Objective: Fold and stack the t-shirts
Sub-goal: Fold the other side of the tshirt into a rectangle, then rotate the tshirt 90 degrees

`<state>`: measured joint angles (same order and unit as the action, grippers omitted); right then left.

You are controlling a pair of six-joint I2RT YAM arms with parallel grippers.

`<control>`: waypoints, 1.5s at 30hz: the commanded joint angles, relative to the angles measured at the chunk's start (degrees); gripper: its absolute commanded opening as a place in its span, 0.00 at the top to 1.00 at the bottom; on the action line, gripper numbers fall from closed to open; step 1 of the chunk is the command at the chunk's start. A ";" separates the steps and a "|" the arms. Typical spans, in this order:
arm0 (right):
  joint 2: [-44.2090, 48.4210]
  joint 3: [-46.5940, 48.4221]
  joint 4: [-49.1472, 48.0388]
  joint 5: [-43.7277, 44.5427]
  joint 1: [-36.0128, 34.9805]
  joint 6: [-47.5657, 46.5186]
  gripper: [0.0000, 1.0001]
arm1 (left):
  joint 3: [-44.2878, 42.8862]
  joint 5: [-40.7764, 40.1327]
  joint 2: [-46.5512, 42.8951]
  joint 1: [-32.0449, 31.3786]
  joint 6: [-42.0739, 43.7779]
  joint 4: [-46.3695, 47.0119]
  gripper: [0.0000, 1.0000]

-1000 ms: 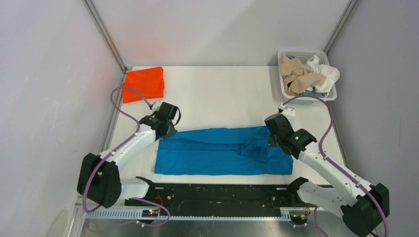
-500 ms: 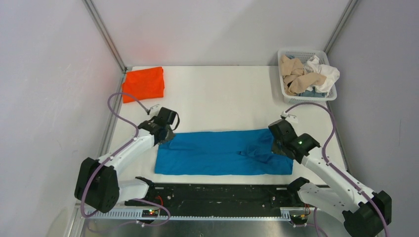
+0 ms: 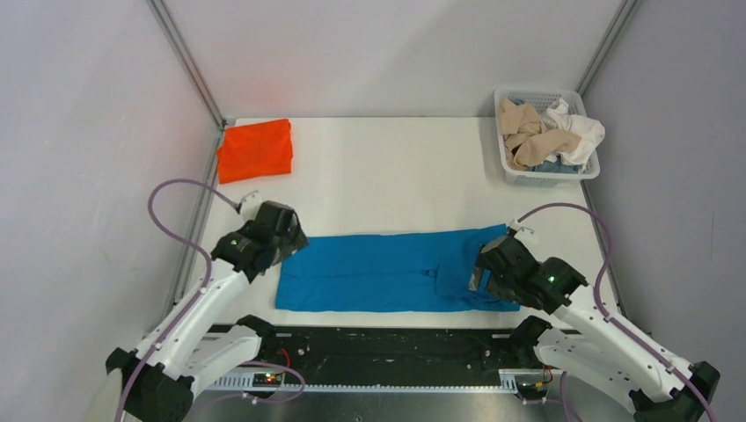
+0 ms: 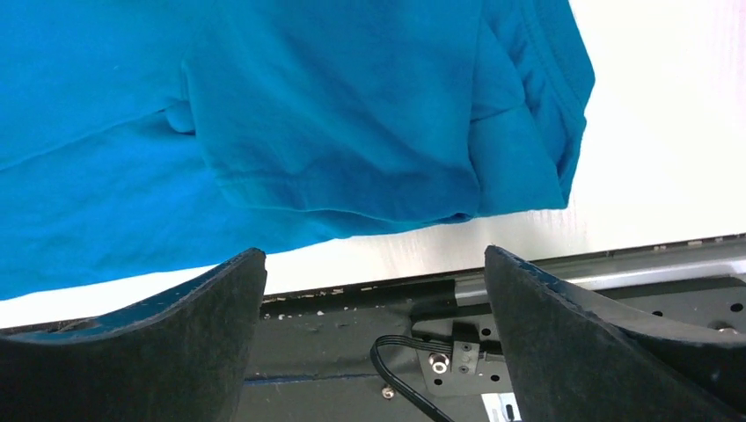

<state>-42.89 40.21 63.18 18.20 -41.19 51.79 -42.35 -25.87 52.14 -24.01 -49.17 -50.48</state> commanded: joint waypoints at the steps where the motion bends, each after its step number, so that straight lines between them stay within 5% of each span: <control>1: 1.45 0.84 -6.47 0.55 -0.14 -1.79 0.01 | -10.22 -0.84 1.76 -1.89 0.95 2.28 0.00; 8: -6.26 -2.18 -23.94 -4.84 6.02 -2.80 0.00 | -10.35 17.41 15.58 -2.88 6.82 15.06 0.00; 13: -12.97 -10.60 -32.29 -15.82 13.31 -0.67 0.01 | -5.17 19.14 24.16 -2.94 6.22 18.86 0.00; 21: -19.64 -17.08 -42.10 -15.99 17.27 1.90 0.01 | 3.97 18.83 27.68 -2.88 3.73 23.03 0.00; 25: -29.07 -14.48 -55.69 -18.83 19.63 0.97 0.01 | 8.05 21.66 24.95 -3.25 -0.07 24.98 0.00; 35: -65.56 25.89 -59.13 -11.85 20.09 -9.68 0.01 | 15.13 9.40 9.16 -17.94 -25.99 28.84 0.00; 45: -98.50 81.03 -36.51 -19.50 15.40 -26.91 0.01 | 6.32 5.38 25.79 -33.52 -34.42 34.44 0.00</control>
<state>-131.96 103.85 15.29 1.72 -23.27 33.67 -31.59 -18.20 70.87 -53.30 -77.65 -19.53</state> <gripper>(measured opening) 0.993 0.995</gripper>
